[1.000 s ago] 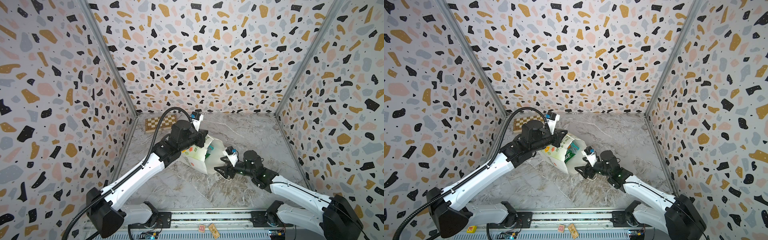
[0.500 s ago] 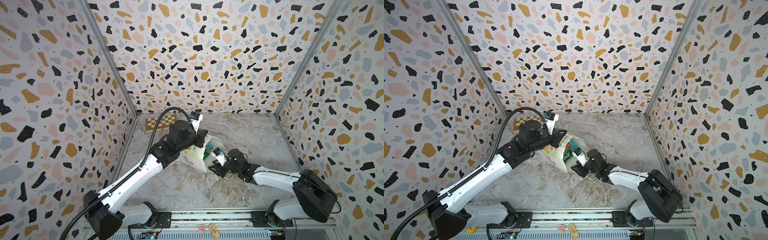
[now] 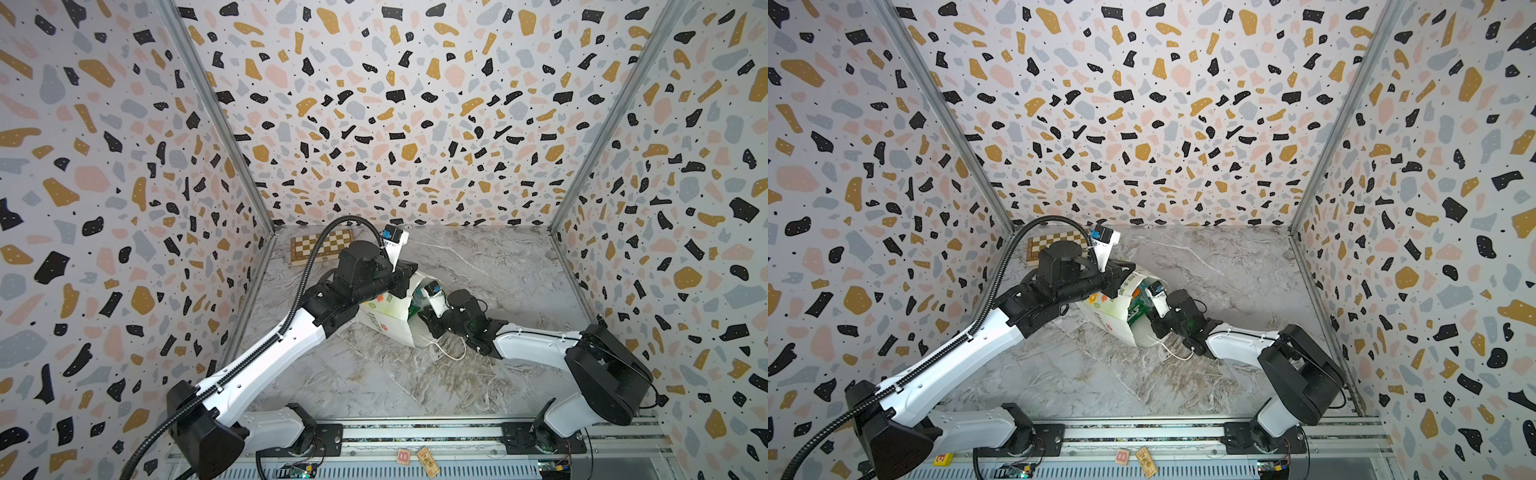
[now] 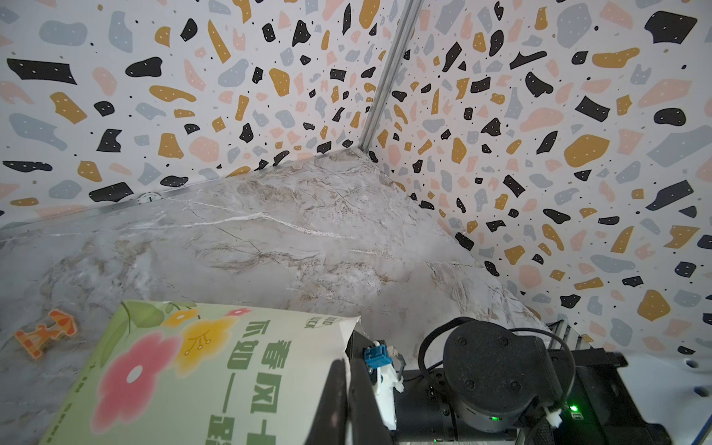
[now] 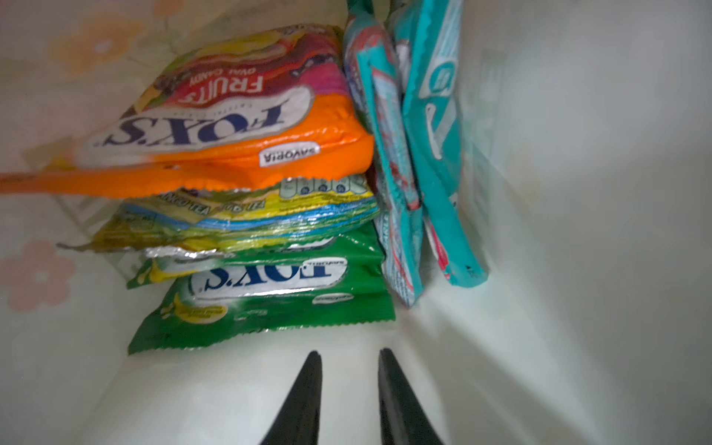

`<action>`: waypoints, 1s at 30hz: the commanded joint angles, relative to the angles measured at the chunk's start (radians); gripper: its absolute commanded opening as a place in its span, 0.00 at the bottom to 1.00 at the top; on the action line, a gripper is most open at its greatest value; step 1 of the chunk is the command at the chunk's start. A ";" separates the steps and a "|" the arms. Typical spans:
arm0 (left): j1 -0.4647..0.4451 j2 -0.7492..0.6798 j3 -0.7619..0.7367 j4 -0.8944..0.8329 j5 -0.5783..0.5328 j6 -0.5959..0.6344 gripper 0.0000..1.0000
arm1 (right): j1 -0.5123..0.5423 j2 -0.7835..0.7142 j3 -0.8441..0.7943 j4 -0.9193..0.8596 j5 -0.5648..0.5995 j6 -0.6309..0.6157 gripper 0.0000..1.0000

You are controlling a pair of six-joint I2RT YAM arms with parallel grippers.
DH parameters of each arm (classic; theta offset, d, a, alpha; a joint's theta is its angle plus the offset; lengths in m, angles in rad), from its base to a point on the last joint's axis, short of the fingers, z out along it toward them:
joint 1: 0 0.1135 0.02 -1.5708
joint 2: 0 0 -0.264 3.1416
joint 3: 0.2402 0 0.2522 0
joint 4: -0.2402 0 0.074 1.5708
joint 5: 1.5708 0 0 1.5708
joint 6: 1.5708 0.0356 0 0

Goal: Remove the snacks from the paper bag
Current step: 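Hold the tilted bag with the left gripper while the right gripper reaches into its opening, then close the right gripper on the teal mint packet inside the bag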

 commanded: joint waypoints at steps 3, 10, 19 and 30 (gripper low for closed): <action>-0.002 -0.027 0.025 0.037 0.033 0.025 0.00 | -0.002 0.038 0.063 0.034 0.059 0.016 0.24; -0.002 -0.030 0.029 0.036 0.047 0.026 0.00 | -0.011 0.092 0.090 0.066 0.073 0.016 0.22; -0.002 -0.029 0.038 0.034 0.067 0.029 0.00 | -0.020 0.145 0.117 0.095 0.125 0.010 0.22; -0.002 -0.033 0.039 0.030 0.075 0.029 0.00 | -0.022 0.207 0.162 0.107 0.125 -0.007 0.26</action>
